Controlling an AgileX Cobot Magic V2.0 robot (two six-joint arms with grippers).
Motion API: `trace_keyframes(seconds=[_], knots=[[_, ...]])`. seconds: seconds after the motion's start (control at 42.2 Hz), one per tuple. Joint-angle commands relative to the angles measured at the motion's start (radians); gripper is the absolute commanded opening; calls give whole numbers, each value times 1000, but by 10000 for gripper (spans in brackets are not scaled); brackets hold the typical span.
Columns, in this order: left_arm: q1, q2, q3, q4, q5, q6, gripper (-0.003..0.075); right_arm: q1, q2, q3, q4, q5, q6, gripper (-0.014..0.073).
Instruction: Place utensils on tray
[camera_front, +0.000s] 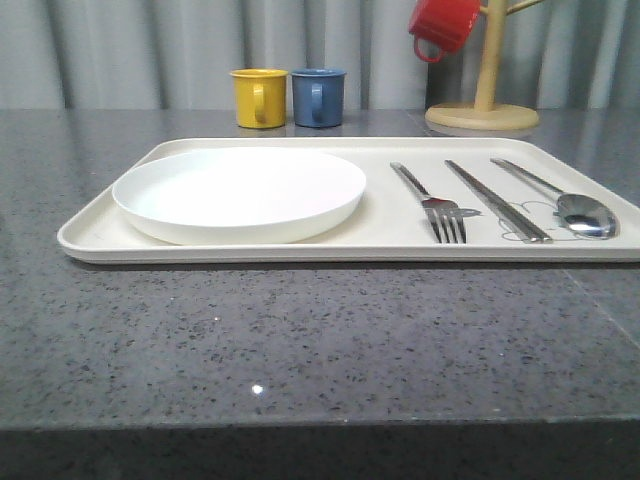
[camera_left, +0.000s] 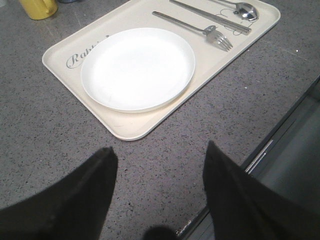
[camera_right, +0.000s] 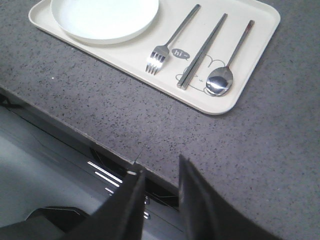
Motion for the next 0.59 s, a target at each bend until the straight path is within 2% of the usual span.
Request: trace_keyframes(seconds=[0.0, 0.237, 0.332, 0.403, 0.569], knots=[[-8, 5, -27, -11, -79, -7, 388, 2, 10, -16, -2, -66, 22, 213], [-8, 5, -27, -13, -68, -7, 387, 2, 10, -16, -2, -88, 25, 211], [-8, 5, -27, -13, -58, -7, 364, 2, 10, -16, -2, -100, 32, 204], [-8, 5, -27, -13, -52, -7, 305, 2, 10, -16, -6, -102, 33, 153], [-8, 5, -27, -13, -36, -7, 73, 2, 10, -16, -31, -102, 39, -59]])
